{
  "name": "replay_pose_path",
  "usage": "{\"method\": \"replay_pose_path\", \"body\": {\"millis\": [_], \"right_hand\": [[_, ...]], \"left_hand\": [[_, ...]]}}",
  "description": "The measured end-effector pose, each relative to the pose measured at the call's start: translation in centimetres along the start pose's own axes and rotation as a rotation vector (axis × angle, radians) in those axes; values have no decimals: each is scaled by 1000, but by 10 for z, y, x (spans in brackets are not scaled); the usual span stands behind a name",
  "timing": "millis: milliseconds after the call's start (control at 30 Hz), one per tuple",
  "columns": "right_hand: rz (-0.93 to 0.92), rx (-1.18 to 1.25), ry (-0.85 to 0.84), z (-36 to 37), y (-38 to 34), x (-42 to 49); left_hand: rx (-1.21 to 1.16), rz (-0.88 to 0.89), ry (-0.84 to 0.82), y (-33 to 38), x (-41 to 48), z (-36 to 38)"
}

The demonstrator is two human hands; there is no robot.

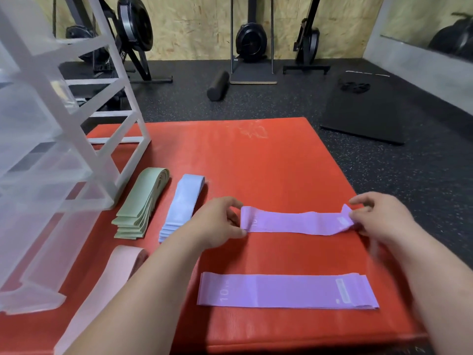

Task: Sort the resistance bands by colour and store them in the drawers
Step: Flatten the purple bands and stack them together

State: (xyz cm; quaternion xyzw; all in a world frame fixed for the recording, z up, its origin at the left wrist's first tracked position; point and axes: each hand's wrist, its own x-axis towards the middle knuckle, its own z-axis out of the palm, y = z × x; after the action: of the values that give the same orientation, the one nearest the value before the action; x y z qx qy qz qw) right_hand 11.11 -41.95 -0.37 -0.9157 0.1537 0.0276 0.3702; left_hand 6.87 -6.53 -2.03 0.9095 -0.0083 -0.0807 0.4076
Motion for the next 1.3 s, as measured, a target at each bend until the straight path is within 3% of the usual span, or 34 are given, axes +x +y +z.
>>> {"method": "replay_pose_path", "body": {"millis": [133, 433, 600, 800, 1100, 1300], "right_hand": [[-14, -129, -36, -1, -2, -4], [-50, -10, 2, -2, 9, 1], [-40, 89, -8, -6, 14, -2], [-62, 203, 65, -15, 19, -13], [-105, 657, -62, -34, 21, -50], [-98, 679, -155, -33, 30, -75]], "left_hand": [[52, -34, 49, 4, -1, 0], [-256, -229, 100, 8, 6, 6], [13, -193, 266, 3, 12, 20], [6, -195, 324, 9, 7, 17], [-573, -254, 256, 23, -41, -4], [-623, -300, 240, 24, -74, -11]]}}
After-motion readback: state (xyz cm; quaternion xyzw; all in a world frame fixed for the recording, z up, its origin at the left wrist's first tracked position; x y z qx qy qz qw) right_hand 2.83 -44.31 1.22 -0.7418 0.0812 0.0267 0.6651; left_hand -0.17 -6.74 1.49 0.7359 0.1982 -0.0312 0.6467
